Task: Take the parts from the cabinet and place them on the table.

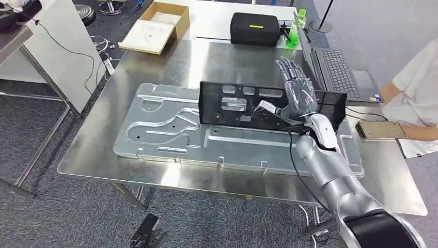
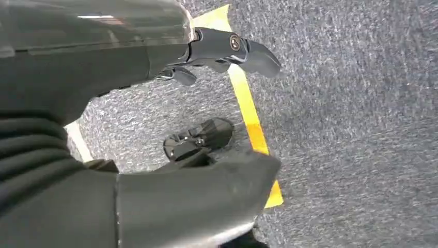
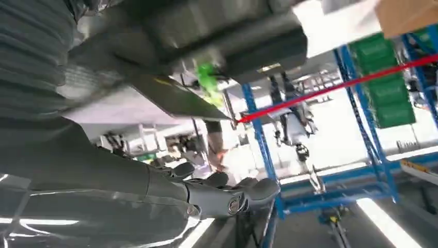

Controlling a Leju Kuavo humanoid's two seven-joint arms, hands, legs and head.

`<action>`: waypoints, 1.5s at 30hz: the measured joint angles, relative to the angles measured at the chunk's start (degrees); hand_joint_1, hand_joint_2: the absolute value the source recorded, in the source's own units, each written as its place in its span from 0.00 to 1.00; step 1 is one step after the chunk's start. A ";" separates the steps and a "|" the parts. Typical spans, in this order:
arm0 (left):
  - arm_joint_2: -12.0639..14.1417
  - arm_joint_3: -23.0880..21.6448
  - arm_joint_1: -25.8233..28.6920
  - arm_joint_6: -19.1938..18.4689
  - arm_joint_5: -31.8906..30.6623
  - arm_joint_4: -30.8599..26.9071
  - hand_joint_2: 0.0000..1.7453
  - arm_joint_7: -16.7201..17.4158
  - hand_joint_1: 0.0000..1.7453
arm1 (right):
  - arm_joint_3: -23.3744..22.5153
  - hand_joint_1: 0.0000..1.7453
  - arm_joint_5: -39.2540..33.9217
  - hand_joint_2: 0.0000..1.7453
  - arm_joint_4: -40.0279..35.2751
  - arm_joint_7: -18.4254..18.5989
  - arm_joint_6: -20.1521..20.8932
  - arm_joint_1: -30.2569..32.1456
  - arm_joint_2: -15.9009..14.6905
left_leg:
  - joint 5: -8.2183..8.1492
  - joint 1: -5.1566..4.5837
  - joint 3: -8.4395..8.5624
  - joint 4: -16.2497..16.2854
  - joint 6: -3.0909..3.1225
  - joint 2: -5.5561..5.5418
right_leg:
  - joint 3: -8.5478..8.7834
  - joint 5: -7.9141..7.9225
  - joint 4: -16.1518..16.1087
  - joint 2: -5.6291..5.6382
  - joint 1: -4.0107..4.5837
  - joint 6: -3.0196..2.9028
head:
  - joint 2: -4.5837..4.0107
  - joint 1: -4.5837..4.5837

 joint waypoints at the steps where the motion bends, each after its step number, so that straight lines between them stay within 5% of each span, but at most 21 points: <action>1: -0.02 0.00 -0.01 -0.02 0.00 0.00 0.00 0.00 0.00 | -0.11 0.00 -0.24 0.00 -0.02 0.00 -0.09 0.00 0.00 | -0.11 0.11 0.06 0.08 -0.18 0.00 | 1.99 2.52 -4.13 -0.12 -0.20 0.15 | 0.00 -0.02; 3: -0.09 0.00 -0.08 -0.02 0.00 0.00 0.00 0.00 0.00 | -0.42 0.00 -0.50 0.00 -0.13 -0.02 -0.93 0.00 0.00 | -0.42 0.27 0.28 0.21 -0.77 0.01 | 6.94 6.40 -14.02 -0.48 -0.49 0.28 | 0.00 0.02; 7: -0.09 0.00 -0.09 0.07 -0.04 0.00 0.00 0.09 0.00 | -1.82 0.00 -0.41 0.00 -1.23 0.02 -7.98 1.02 0.00 | -0.36 0.03 0.35 -0.12 -2.34 -0.04 | 7.15 5.51 -14.72 -0.10 0.50 -1.35 | 0.00 -0.04; 9: -0.09 0.00 -0.09 0.07 -0.22 0.00 0.00 0.11 0.00 | -2.31 0.00 -0.26 0.00 -1.98 0.00 -9.92 1.38 0.02 | -0.71 0.24 0.32 -0.02 -2.92 -0.04 | 7.48 5.81 -15.23 -0.04 0.04 -2.24 | 0.00 -0.07; 12: -0.09 0.00 -0.11 0.07 -0.35 0.00 0.00 0.15 0.00 | -3.30 0.00 0.35 0.00 -3.45 -0.61 -11.28 1.83 0.20 | -6.65 0.29 -4.17 10.36 -2.80 -0.10 | 7.70 5.71 -15.37 -0.13 0.55 -3.49 | 0.00 -0.07; 14: -0.09 0.00 0.02 0.09 -0.37 0.00 0.00 0.22 0.00 | -3.61 0.00 0.50 0.00 -3.85 -1.05 -11.21 2.80 0.20 | -8.66 0.09 -7.62 17.22 -2.70 -0.10 | 7.71 5.61 -15.32 -0.07 1.00 -3.68 | 0.00 -0.07; 16: -0.09 0.00 0.11 0.09 -0.42 0.00 0.00 0.28 0.00 | -3.87 0.00 0.81 0.00 -4.68 -1.55 -11.17 3.78 0.22 | -5.69 -0.06 -6.48 14.34 -2.28 -0.11 | 7.78 5.51 -15.12 0.06 1.37 -3.79 | 0.00 -0.07; 18: -0.07 0.00 0.05 0.11 -0.44 0.00 0.00 0.31 0.00 | -3.96 0.00 1.31 0.00 -5.79 -2.05 -11.17 3.91 0.22 | -0.51 -0.40 -1.87 4.55 -1.34 -0.19 | 7.79 5.25 -14.66 0.20 1.57 -3.74 | 0.00 -0.07; 19: 0.02 0.00 -0.04 0.15 -0.44 -0.02 0.00 0.31 0.00 | -3.98 0.00 1.40 0.00 -6.14 -2.16 -11.15 3.94 0.22 | -1.00 -0.58 -0.71 2.12 -0.81 -0.19 | 7.64 5.13 -14.55 0.18 1.53 -3.65 | 0.00 -0.02; 20: -0.02 0.00 -0.15 0.17 -0.44 0.00 0.00 0.31 0.00 | -4.04 0.00 1.38 0.00 -6.47 -2.43 -11.10 3.96 0.20 | -0.97 -0.70 -0.37 1.04 -1.03 -0.18 | 7.34 5.04 -14.14 0.23 1.93 -3.34 | 0.00 -0.04; 23: -0.02 0.00 -0.01 0.17 -0.42 0.00 0.00 0.26 0.00 | -4.09 0.00 0.20 0.00 -10.17 -5.49 -11.04 5.94 0.39 | -0.62 -0.91 -0.34 0.79 -0.56 -0.34 | 7.53 5.36 -14.68 0.12 1.48 -2.41 | 0.00 -0.04; 25: -0.22 0.00 -0.10 0.20 -0.39 -0.02 0.00 0.22 0.00 | -4.07 0.00 0.24 0.00 -14.28 -6.38 -11.26 7.17 0.57 | 0.03 -0.31 0.22 -0.26 -0.01 -0.25 | 6.94 3.98 -13.16 0.10 1.46 -1.79 | 0.00 0.07; 28: -0.24 0.00 -0.20 0.09 -0.33 0.00 0.00 0.17 0.00 | -4.00 0.00 1.40 0.00 -19.31 -6.62 -11.41 9.14 1.40 | 0.07 -0.28 0.21 -0.27 0.13 -0.33 | 1.39 -2.13 -1.20 0.03 0.78 -0.89 | 0.00 -0.02; 30: -0.24 0.00 0.11 0.09 -0.31 0.00 0.00 0.20 0.00 | -3.93 0.00 2.93 0.00 -22.61 -6.97 -11.41 11.30 1.90 | 0.05 -0.19 0.21 -0.24 0.10 -0.72 | -0.19 -2.06 1.84 0.00 0.23 -0.43 | 0.00 0.00; 33: -0.26 0.00 0.22 0.09 -0.33 0.00 0.00 0.26 0.00 | -3.32 0.00 5.75 0.00 -28.18 -6.49 -11.41 12.52 2.84 | -0.19 0.13 0.32 -0.01 -0.46 -1.38 | 6.25 4.84 -10.90 0.12 -0.40 -0.17 | 0.00 0.02; 34: -0.28 0.00 0.21 0.09 -0.33 0.00 0.00 0.26 0.00 | -3.06 0.00 5.95 0.00 -29.27 -6.12 -11.41 12.65 2.95 | -0.29 0.13 0.28 0.07 -0.84 -1.50 | 7.98 4.81 -14.78 1.06 -0.62 -0.14 | 0.00 0.04; 38: -0.28 0.00 0.29 0.22 -0.35 0.00 0.00 0.31 0.00 | -2.47 0.00 6.38 0.00 -32.22 -5.79 -11.43 13.59 3.67 | 0.00 0.08 0.30 -0.51 -2.51 -2.10 | 8.09 4.85 -14.85 0.55 0.49 -1.74 | 0.00 0.02; 39: -0.28 0.00 0.31 0.26 -0.35 0.00 0.00 0.31 0.00 | -2.38 0.00 6.45 0.00 -32.70 -5.79 -11.43 13.59 3.67 | -0.23 0.12 0.15 -0.35 -2.86 -2.12 | 8.38 5.26 -15.49 0.35 -0.05 -2.39 | 0.00 -0.02; 41: -0.28 0.00 0.26 0.24 -0.35 0.00 0.00 0.31 0.00 | -2.03 0.00 6.45 0.00 -33.48 -5.79 -11.43 13.59 4.00 | -3.13 0.12 -1.44 3.69 -2.89 -1.18 | 8.58 5.36 -15.80 -0.25 0.12 -3.37 | 0.00 -0.09; 43: -0.28 0.00 0.28 0.24 -0.37 0.00 0.00 0.33 0.00 | -1.92 0.00 6.40 0.00 -33.73 -5.88 -11.43 13.92 4.15 | -7.72 0.10 -5.85 13.31 -3.01 -1.07 | 8.57 5.17 -15.68 -0.95 0.50 -3.74 | 0.00 -0.07; 45: -0.28 0.00 0.52 0.24 -0.33 0.00 0.00 0.39 0.00 | -1.31 0.00 6.30 0.00 -34.01 -6.95 -11.43 14.35 4.15 | -8.24 0.09 -7.86 17.52 -3.00 -1.00 | 8.56 5.02 -15.49 -1.61 0.89 -3.96 | 0.00 -0.04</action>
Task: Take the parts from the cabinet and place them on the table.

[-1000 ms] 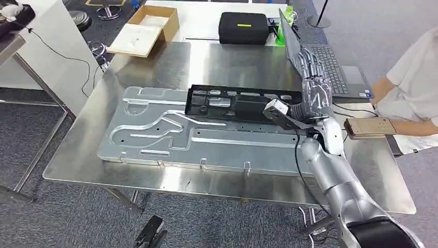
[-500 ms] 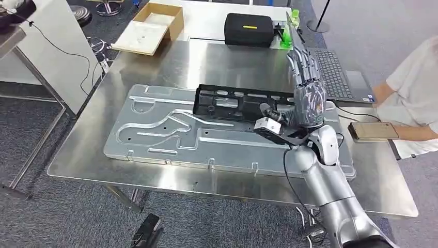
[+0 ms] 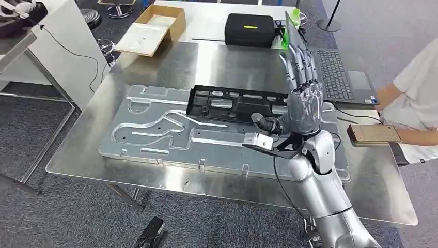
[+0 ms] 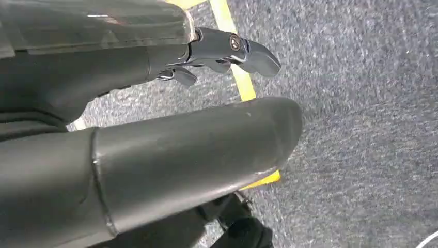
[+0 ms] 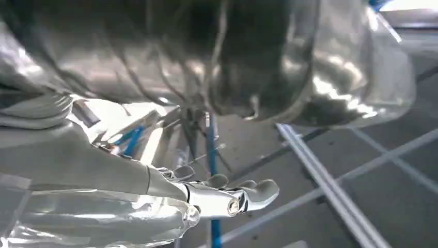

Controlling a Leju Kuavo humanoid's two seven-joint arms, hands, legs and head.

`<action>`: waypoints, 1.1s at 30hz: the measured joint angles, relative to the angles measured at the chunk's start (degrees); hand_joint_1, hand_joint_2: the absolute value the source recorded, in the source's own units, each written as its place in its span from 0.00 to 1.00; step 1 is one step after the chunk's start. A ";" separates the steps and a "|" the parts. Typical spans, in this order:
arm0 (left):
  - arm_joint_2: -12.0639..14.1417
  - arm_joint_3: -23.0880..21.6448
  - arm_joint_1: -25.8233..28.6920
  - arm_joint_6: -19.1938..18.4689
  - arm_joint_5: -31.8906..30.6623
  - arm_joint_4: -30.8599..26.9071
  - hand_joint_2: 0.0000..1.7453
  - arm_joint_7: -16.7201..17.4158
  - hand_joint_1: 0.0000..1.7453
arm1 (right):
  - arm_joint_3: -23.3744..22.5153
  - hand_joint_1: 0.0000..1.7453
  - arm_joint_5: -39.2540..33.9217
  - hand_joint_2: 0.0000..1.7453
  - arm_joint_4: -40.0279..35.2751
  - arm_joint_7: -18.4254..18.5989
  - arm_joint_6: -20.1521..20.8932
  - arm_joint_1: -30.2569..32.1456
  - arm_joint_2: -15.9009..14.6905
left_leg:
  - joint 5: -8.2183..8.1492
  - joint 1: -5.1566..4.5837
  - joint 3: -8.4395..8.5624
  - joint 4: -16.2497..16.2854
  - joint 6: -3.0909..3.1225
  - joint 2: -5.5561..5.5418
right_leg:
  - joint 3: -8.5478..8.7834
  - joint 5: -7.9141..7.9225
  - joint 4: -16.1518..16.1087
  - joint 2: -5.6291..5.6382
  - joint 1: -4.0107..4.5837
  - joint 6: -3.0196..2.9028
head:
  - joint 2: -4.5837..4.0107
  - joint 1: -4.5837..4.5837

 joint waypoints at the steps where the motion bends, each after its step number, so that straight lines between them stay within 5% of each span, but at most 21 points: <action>1: 0.00 0.00 0.10 0.00 0.07 0.00 0.00 0.07 0.00 | 0.50 0.00 0.72 0.00 -0.39 -0.26 0.00 0.14 0.18 | 1.47 -0.02 0.86 -1.81 0.12 0.12 | 0.01 -0.13 0.15 -0.38 0.13 -0.08 | 0.00 -0.02; 3: 0.02 0.00 0.14 0.02 0.37 -0.02 0.00 0.11 0.00 | 2.12 0.00 2.49 0.00 -1.77 0.68 0.00 0.25 1.12 | 6.25 -0.16 5.68 -11.32 0.69 1.33 | 0.09 -0.41 0.48 -1.07 0.33 0.05 | 0.00 -0.04; 4: 0.09 0.00 0.08 0.02 0.50 0.00 0.00 0.11 0.00 | 3.14 0.00 2.95 0.00 -2.49 1.40 0.00 0.26 1.49 | 7.38 -0.58 7.97 -15.97 1.28 3.99 | 0.14 -0.60 0.68 -1.40 0.41 0.25 | 0.00 -0.02; 5: 0.11 0.00 -0.13 0.04 0.50 0.00 0.00 0.11 0.00 | 3.89 0.00 3.24 0.00 -2.95 1.69 0.00 0.33 1.60 | 6.92 -1.21 8.14 -16.76 1.55 4.68 | 0.03 -0.84 0.97 -1.82 0.90 0.64 | 0.00 -0.04; 9: 0.20 0.02 0.45 0.11 0.48 0.00 0.00 0.13 0.00 | 5.16 0.00 3.02 0.00 -4.04 2.63 0.00 0.54 1.92 | 7.75 -0.97 7.97 -17.42 2.62 1.73 | 0.48 -0.98 0.71 -4.09 0.84 1.65 | 0.00 0.00; 11: 0.26 0.07 0.66 0.22 0.57 0.00 0.00 0.13 0.00 | 5.66 0.00 2.19 0.00 -4.37 2.32 -0.02 0.49 2.01 | 8.21 -0.58 8.13 -17.78 3.12 0.83 | -0.78 -3.67 3.83 -0.57 0.25 2.38 | 0.00 0.04; 14: 0.33 0.28 0.70 0.26 1.20 0.00 0.00 -0.04 0.00 | 5.94 0.00 1.94 0.00 -4.15 1.92 -0.02 0.73 2.14 | 8.31 -0.54 7.98 -17.75 3.26 -0.94 | -6.48 -9.22 16.09 0.83 -0.05 2.89 | 0.00 0.02; 16: 0.44 0.55 1.21 0.24 1.55 0.00 0.00 -0.26 0.00 | 6.12 0.00 1.64 0.00 -3.87 1.88 -0.02 0.83 2.45 | 8.32 -0.54 8.02 -17.72 3.24 -2.26 | -6.98 -7.52 16.57 0.91 -0.23 2.90 | 0.00 0.02; 18: 0.48 0.68 1.52 0.24 1.55 0.00 0.00 -0.50 0.00 | 6.45 0.00 1.29 0.00 -3.82 1.73 -0.02 0.79 2.91 | 8.36 -0.54 8.12 -17.64 3.03 -3.82 | -2.93 -2.41 8.11 1.68 -0.36 2.54 | 0.00 0.02; 19: 0.46 0.68 1.55 0.24 1.57 0.00 0.00 -0.59 0.00 | 6.47 0.00 1.31 0.00 -3.82 1.71 -0.02 0.71 3.08 | 8.38 -0.53 8.13 -17.62 2.93 -4.49 | -0.53 -0.18 3.16 3.46 -0.38 2.26 | 0.00 0.02; 20: 0.39 0.70 1.60 0.22 1.57 0.00 0.00 -0.65 0.00 | 6.49 0.00 1.38 0.00 -3.76 1.60 -0.02 0.68 3.19 | 8.46 -0.63 7.83 -17.60 2.52 -4.98 | 0.53 -1.11 1.12 6.40 -0.67 1.90 | 0.00 -0.02; 22: 0.44 0.72 1.69 0.22 1.60 0.00 0.00 -0.74 0.00 | 6.49 0.00 1.38 0.00 -3.65 1.18 -0.02 0.70 3.37 | 8.74 -0.08 7.38 -17.62 1.64 -6.27 | 0.52 -0.92 0.50 5.26 -0.19 1.93 | 0.00 0.00; 24: 0.44 0.77 2.20 0.22 1.68 0.00 0.00 -0.85 0.00 | 6.51 0.00 1.35 0.00 -3.47 0.74 -0.02 0.53 3.67 | 8.99 0.02 7.28 -18.19 0.69 -7.63 | 0.92 -0.76 0.02 4.10 -0.10 1.30 | 0.00 0.02; 25: 0.70 0.85 2.44 0.26 1.75 0.00 0.00 -0.96 0.00 | 6.62 0.00 1.35 0.00 -3.43 0.70 0.00 0.39 4.04 | 8.63 0.06 7.26 -17.59 0.63 -6.50 | 1.35 -0.34 -0.82 3.11 -0.76 0.78 | 0.00 0.02; 27: 0.68 0.85 2.37 0.22 1.81 -0.02 0.00 -1.22 0.00 | 6.71 0.00 1.27 0.00 -3.32 0.66 -0.02 -0.01 4.39 | 5.01 -0.37 4.43 -11.88 0.45 -1.60 | 1.68 -0.36 -1.22 1.60 -0.49 -0.10 | 0.00 -0.28; 29: 0.68 0.96 2.35 0.24 2.21 -0.02 0.00 -1.53 0.00 | 6.71 0.00 1.14 0.00 -3.08 0.70 -0.02 -0.07 4.37 | 1.23 -0.18 0.22 -3.21 0.14 -0.32 | 1.72 -0.54 -1.20 -0.22 -0.17 -0.31 | 0.00 -0.28; 30: 0.68 1.01 2.48 0.24 2.23 0.00 0.00 -1.55 0.00 | 6.71 0.00 1.11 0.00 -2.95 0.72 -0.02 -0.06 4.37 | 0.73 -0.12 -1.00 -0.69 -0.03 -0.12 | 1.70 -0.58 -1.16 -1.02 -0.11 -0.30 | 0.00 -0.28; 31: 0.68 1.03 2.70 0.24 2.34 0.00 0.00 -1.60 0.00 | 6.75 0.00 1.11 0.00 -2.95 0.72 -0.02 -0.07 4.37 | 1.63 -0.10 -0.77 -0.99 -0.13 0.10 | 1.72 -0.68 -1.10 -1.80 -0.09 -0.19 | 0.00 -0.28; 33: 0.72 1.07 2.91 0.30 2.43 -0.02 0.00 -1.64 0.00 | 6.77 0.00 0.92 0.00 -2.95 0.79 -0.02 -0.18 4.37 | 6.05 -0.09 3.57 -8.93 -0.08 1.04 | 1.84 -1.03 -0.76 -3.27 -0.10 0.13 | 0.00 -0.28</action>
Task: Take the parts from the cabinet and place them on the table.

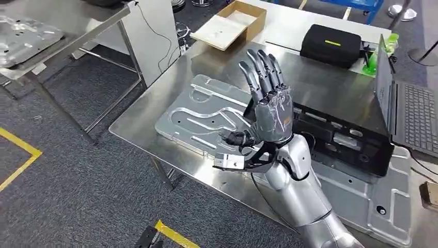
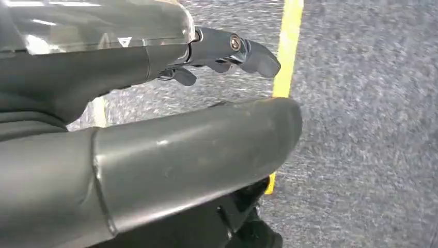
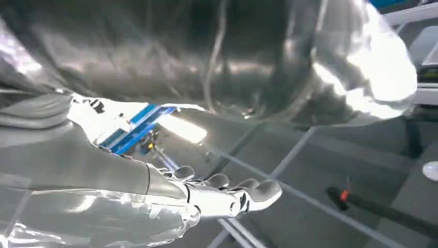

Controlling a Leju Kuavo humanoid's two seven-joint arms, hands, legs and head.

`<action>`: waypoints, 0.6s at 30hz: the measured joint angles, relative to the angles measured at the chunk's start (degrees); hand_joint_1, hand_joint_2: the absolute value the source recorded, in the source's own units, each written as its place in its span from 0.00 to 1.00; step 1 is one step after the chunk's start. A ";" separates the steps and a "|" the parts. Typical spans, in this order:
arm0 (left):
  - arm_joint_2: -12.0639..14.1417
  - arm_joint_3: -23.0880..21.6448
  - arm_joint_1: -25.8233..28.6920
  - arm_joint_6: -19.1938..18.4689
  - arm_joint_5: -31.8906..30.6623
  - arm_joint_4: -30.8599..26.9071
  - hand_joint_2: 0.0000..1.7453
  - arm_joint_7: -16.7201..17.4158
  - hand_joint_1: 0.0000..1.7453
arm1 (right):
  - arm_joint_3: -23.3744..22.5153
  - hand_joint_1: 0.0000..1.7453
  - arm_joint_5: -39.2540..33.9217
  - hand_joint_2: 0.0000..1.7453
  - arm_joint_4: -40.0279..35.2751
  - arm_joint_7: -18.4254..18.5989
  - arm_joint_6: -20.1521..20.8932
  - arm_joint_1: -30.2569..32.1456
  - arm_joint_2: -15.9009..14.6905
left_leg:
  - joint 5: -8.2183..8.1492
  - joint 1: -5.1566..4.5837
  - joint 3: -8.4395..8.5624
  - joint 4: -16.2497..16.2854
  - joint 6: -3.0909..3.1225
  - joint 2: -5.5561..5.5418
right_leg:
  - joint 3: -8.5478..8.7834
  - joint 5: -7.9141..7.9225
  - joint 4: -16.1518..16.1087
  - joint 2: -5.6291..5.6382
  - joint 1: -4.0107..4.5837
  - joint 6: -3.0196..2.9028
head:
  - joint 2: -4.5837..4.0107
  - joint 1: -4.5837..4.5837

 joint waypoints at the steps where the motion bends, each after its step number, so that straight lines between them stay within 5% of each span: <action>1: 0.02 0.02 0.00 0.00 0.00 0.00 0.00 0.00 0.00 | 0.00 0.00 -0.02 0.00 0.00 0.00 0.00 -0.03 0.00 | 0.57 -0.01 0.71 -1.30 0.04 0.25 | 0.01 -0.05 0.07 -0.17 0.00 0.06 | 0.00 0.00; 5: 0.06 0.04 0.00 0.02 0.06 0.00 0.00 0.00 0.00 | 0.00 0.00 -0.07 0.00 0.00 0.00 0.00 -0.09 0.00 | 1.37 -0.01 1.82 -3.21 0.12 0.73 | 0.05 -0.16 0.18 -0.42 0.00 0.12 | 0.00 0.00; 6: 0.13 0.04 -0.02 0.07 0.13 0.00 0.00 -0.02 0.00 | 0.00 0.00 -0.15 0.00 0.00 0.00 0.00 -0.25 0.02 | 2.55 -0.15 4.02 -7.22 0.39 2.95 | 0.09 -0.43 0.53 -0.86 0.14 0.37 | 0.00 0.00; 7: 0.13 0.09 -0.14 0.11 0.13 0.00 0.00 -0.04 0.00 | 0.02 0.00 -0.20 0.00 -0.02 0.00 -0.02 -0.32 0.02 | 1.53 -0.82 4.41 -8.50 0.50 4.32 | -0.03 -0.69 0.76 -1.28 0.51 0.72 | 0.00 0.00; 8: 0.24 0.48 0.27 0.46 0.33 0.00 0.00 -0.02 0.00 | 0.02 0.00 -0.50 0.00 -0.04 -0.15 -0.02 -0.42 0.07 | 1.94 -0.87 4.05 -8.45 1.77 1.68 | 0.32 -0.87 0.69 -3.27 0.77 1.44 | 0.00 0.09; 9: 0.31 0.63 0.52 0.61 0.39 0.00 0.00 0.20 0.00 | 0.02 0.00 -0.50 0.00 -0.09 -0.64 -0.02 -0.44 0.18 | 2.49 -0.32 4.44 -9.20 2.53 0.71 | 0.31 -1.38 0.87 -3.43 0.63 2.04 | 0.00 0.11; 11: 0.39 0.76 0.50 0.81 0.46 0.00 0.00 0.42 0.00 | 0.02 0.00 -0.28 0.00 -0.09 -1.22 -0.04 -0.45 0.26 | 2.74 -0.21 4.36 -9.29 2.94 -0.20 | -1.38 -4.68 5.49 2.57 0.02 2.59 | 0.00 0.13; 13: 0.37 0.92 0.36 0.81 0.48 0.00 0.00 0.48 0.00 | 0.02 0.00 -0.28 0.00 -0.02 -1.20 -0.04 -0.09 0.22 | 2.81 -0.22 4.19 -9.26 3.07 -1.66 | -5.96 -8.96 14.96 4.32 -0.11 2.91 | 0.00 0.13; 14: 0.39 0.96 0.44 0.81 0.48 0.00 0.00 0.52 0.00 | 0.00 0.00 -0.28 0.00 0.00 -1.20 -0.04 0.15 0.22 | 2.82 -0.26 4.13 -9.21 3.08 -2.46 | -7.68 -9.62 18.14 4.46 -0.10 2.94 | 0.00 0.13; 16: 0.48 1.03 0.62 0.83 0.48 0.00 0.00 0.59 0.00 | 0.02 0.00 -0.28 0.00 0.00 -1.22 -0.04 0.28 0.22 | 2.81 -0.26 4.13 -8.99 3.07 -4.07 | -7.07 -6.67 15.99 4.52 -0.14 2.77 | 0.00 0.13; 18: 0.48 1.05 0.52 0.85 0.48 0.00 0.00 0.70 0.00 | 0.00 0.00 -0.28 0.00 -0.04 -1.22 -0.04 0.15 0.22 | 2.77 -0.26 4.18 -8.81 2.96 -5.79 | -2.64 -1.10 6.28 5.99 -0.17 2.24 | 0.00 0.13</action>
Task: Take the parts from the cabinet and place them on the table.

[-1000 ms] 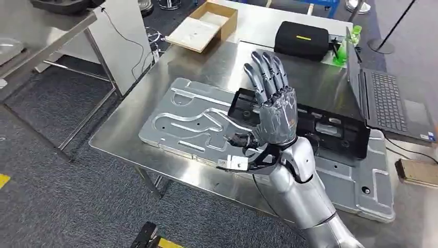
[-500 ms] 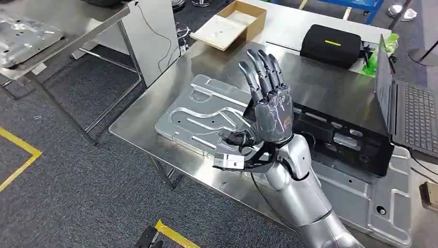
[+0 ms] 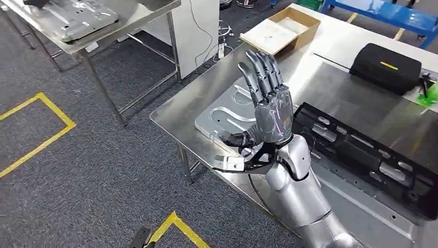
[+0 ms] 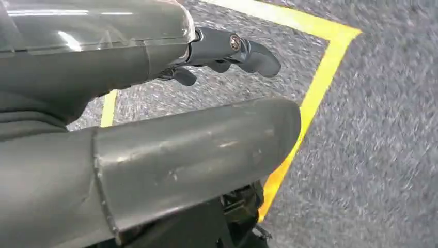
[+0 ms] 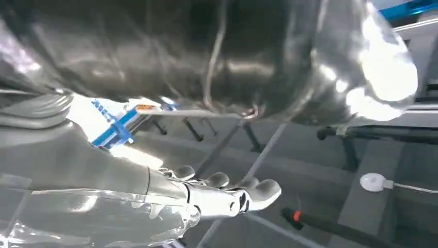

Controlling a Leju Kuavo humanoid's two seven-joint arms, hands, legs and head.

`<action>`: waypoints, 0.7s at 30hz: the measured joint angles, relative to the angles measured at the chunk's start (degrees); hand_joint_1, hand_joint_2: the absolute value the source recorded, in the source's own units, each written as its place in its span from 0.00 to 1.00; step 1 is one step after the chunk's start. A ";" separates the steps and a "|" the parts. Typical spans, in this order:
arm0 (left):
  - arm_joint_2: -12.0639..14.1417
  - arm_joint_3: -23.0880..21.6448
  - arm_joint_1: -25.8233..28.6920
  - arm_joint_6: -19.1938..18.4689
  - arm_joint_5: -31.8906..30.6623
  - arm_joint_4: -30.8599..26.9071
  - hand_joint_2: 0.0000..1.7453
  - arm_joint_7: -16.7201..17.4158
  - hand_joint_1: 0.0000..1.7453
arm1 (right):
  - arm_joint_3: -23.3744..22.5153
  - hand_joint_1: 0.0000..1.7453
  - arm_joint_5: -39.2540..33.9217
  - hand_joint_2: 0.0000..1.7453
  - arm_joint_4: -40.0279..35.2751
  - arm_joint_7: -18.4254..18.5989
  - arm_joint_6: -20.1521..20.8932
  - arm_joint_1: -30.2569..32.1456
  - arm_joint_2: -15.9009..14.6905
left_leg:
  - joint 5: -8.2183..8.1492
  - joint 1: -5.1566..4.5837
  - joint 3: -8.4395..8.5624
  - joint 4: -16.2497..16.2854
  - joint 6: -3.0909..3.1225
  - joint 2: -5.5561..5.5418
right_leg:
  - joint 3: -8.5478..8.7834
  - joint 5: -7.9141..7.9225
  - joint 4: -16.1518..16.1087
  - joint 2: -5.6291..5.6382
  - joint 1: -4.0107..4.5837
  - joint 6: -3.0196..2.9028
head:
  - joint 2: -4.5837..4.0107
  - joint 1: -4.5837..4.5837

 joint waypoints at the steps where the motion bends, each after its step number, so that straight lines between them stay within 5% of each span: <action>1: -0.04 0.00 -0.01 0.00 0.00 0.00 0.00 0.02 0.00 | 0.00 0.00 0.00 0.00 -0.02 0.00 0.00 -0.04 0.00 | 0.02 0.13 -0.10 0.01 -0.09 -0.59 | 1.64 1.00 -4.14 3.15 -0.13 -0.40 | 0.00 0.00; 2: -0.07 0.00 -0.14 0.04 0.00 0.00 0.00 0.02 0.00 | 0.00 0.00 0.00 0.00 -0.02 -0.02 0.00 -0.01 0.00 | 0.07 -0.13 -0.55 0.20 -0.66 -1.21 | 2.06 0.50 -5.14 5.20 -0.42 -0.69 | 0.00 -0.04; 5: 0.02 0.09 -0.02 0.50 0.30 0.00 0.00 0.43 0.00 | 0.02 0.00 0.00 0.00 -0.07 -0.37 0.02 -0.06 0.19 | 0.69 0.70 -1.02 -0.42 -2.14 -3.51 | 2.14 0.63 -5.36 3.10 0.15 -0.98 | 0.00 0.02; 6: 0.11 0.15 0.00 0.74 0.57 0.00 0.00 0.48 0.00 | 0.00 0.00 0.02 0.00 -0.13 -0.50 0.02 -0.07 0.37 | 0.80 0.34 -1.19 -0.65 -2.59 -4.20 | 2.62 1.06 -6.37 2.19 -0.54 -1.45 | 0.00 -0.02; 8: 0.26 0.28 -0.19 0.85 0.66 0.00 0.00 0.59 0.00 | 0.00 0.00 0.15 0.00 -0.35 -0.65 0.00 -0.23 0.81 | -1.97 0.08 -2.86 3.49 -2.55 1.91 | 3.26 1.37 -7.11 0.20 -0.48 -2.20 | 0.00 -0.46; 9: 0.26 0.31 -0.55 0.87 0.61 0.00 0.00 0.63 0.00 | 0.00 0.00 0.24 0.00 -0.44 -0.68 0.00 -0.24 0.81 | -4.23 0.15 -4.96 7.83 -2.74 3.42 | 3.27 1.27 -7.10 -0.94 -0.23 -2.35 | 0.00 -0.46; 11: 0.26 0.31 -0.83 0.90 0.57 0.00 0.00 0.70 0.00 | 0.02 0.00 1.05 0.00 -0.41 -0.44 0.00 -0.18 0.81 | -7.61 0.31 -8.93 16.14 -3.04 4.68 | 3.24 1.08 -7.02 -2.97 0.03 -2.48 | 0.00 -0.46; 12: 0.26 0.33 -0.78 0.90 0.59 0.00 0.00 0.70 0.00 | 0.02 0.00 1.40 0.00 -0.35 -0.35 0.00 -0.17 0.81 | -7.52 0.32 -9.56 17.62 -3.15 4.94 | 3.25 0.99 -6.96 -3.85 0.05 -2.41 | 0.00 -0.46; 14: 0.33 0.33 -0.69 0.87 0.57 0.00 0.00 0.70 0.00 | 0.06 0.00 1.62 0.00 -0.20 0.00 0.00 -0.19 0.83 | -4.02 0.34 -6.68 12.38 -3.19 5.31 | 3.35 0.65 -6.72 -5.44 0.05 -2.20 | 0.00 -0.46; 15: 0.46 0.33 -0.75 0.87 0.59 0.00 0.00 0.68 0.00 | 0.11 0.00 1.66 0.00 -0.06 0.02 0.00 -0.21 0.96 | -1.33 0.33 -3.38 6.51 -3.05 6.23 | 3.47 0.37 -6.47 -6.20 0.04 -1.97 | 0.00 -0.46; 16: 0.55 0.33 -0.85 0.85 0.59 0.00 0.00 0.55 0.00 | 0.13 0.00 1.79 0.00 0.02 0.02 0.00 -0.26 1.11 | 0.22 0.24 -0.54 1.28 -2.83 8.35 | 3.57 -0.01 -6.06 -6.85 0.12 -1.70 | 0.00 -0.46; 17: 0.55 0.33 -1.07 0.81 0.59 0.00 0.00 0.52 0.00 | 0.15 0.00 1.84 0.00 0.07 0.02 0.00 -0.28 1.11 | -0.87 -0.72 0.03 0.38 -2.41 9.78 | 3.40 -0.31 -5.79 -7.32 0.69 -1.31 | 0.00 -0.46; 21: 0.72 0.46 -0.81 0.79 0.68 0.00 0.00 0.50 0.00 | 0.28 0.00 1.88 0.00 0.61 -0.22 0.02 -0.36 1.38 | -0.34 -0.43 -0.46 0.08 -0.98 6.78 | 3.89 -0.60 -5.84 -9.49 0.76 -0.51 | 0.00 -0.42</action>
